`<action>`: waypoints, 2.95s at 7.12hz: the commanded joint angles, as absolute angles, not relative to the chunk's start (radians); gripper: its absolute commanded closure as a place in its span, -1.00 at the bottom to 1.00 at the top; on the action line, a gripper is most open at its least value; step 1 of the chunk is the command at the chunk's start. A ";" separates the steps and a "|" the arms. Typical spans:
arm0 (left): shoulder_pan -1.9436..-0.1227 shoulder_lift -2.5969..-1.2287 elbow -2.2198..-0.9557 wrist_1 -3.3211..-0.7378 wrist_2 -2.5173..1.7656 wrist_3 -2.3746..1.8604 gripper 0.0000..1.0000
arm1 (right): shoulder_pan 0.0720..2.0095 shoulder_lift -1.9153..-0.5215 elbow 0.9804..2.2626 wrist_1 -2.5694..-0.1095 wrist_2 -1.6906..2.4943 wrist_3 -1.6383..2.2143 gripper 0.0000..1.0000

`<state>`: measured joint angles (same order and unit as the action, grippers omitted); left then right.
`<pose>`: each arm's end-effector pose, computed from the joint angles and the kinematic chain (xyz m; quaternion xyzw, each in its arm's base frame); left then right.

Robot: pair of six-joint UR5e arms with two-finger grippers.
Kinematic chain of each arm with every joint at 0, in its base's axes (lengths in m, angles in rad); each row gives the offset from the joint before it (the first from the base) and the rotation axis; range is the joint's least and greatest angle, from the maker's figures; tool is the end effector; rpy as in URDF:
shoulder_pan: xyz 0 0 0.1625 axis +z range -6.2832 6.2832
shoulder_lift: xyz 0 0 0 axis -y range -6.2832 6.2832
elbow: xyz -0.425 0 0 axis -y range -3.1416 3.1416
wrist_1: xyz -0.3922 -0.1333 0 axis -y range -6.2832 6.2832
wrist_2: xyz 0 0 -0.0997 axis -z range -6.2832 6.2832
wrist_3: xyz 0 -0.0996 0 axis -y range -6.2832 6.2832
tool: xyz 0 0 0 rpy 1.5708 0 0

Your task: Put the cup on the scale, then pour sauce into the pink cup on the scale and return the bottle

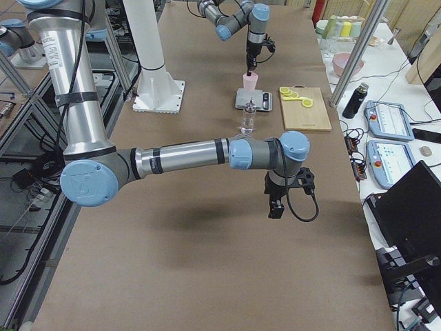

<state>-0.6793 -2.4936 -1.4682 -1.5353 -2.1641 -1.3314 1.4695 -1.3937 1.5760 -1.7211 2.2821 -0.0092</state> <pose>0.5233 -0.5223 0.1202 -0.0800 0.4475 -0.0837 0.8867 0.0110 -0.5667 0.5820 -0.0010 -0.3485 -0.0573 0.9356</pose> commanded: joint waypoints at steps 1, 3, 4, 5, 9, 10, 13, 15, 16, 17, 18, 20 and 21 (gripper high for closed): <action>-0.672 -2.510 -1.441 -1.542 -2.137 -1.342 1.00 | 1.470 -1.394 1.577 -1.721 2.284 -0.009 -1.00; -0.658 -2.510 -1.398 -1.615 -2.089 -1.351 1.00 | 1.470 -1.394 1.575 -1.723 2.284 -0.009 -1.00; -0.654 -2.510 -1.396 -1.618 -2.089 -1.354 1.00 | 1.470 -1.396 1.575 -1.723 2.284 -0.009 -1.00; -0.646 -2.510 -1.396 -1.618 -2.089 -1.356 1.00 | 1.470 -1.394 1.575 -1.721 2.283 -0.009 -1.00; -0.623 -2.510 -1.394 -1.629 -2.086 -1.356 1.00 | 1.470 -1.396 1.575 -1.721 2.279 -0.009 -1.00; -0.624 -2.508 -1.396 -1.650 -2.086 -1.345 0.66 | 1.470 -1.397 1.575 -1.721 2.278 -0.009 -1.00; -0.632 -2.493 -1.410 -1.707 -2.011 -1.342 -0.98 | 1.470 -1.396 1.577 -1.721 2.275 -0.011 -1.00; -0.655 -2.394 -1.542 -1.701 -2.020 -1.321 -0.98 | 1.470 -1.404 1.638 -1.723 2.263 -0.009 -1.00; -0.691 -2.314 -1.630 -1.697 -2.063 -1.262 -0.98 | 1.468 -1.410 1.705 -1.724 2.240 -0.011 -1.00; -0.756 -2.249 -1.675 -1.697 -2.147 -1.212 -0.98 | 1.468 -1.425 1.770 -1.733 2.241 -0.009 -1.00; -0.819 -2.206 -1.698 -1.695 -2.211 -1.165 -0.98 | 1.450 -1.411 1.795 -1.735 2.253 -0.005 -1.00; -0.950 -2.081 -1.776 -1.643 -2.302 -0.920 -0.98 | 1.425 -1.419 1.911 -1.717 2.256 0.073 -1.00; -0.997 -2.009 -1.819 -1.626 -2.312 -0.820 -0.98 | 1.384 -1.413 1.984 -1.679 2.249 0.072 -1.00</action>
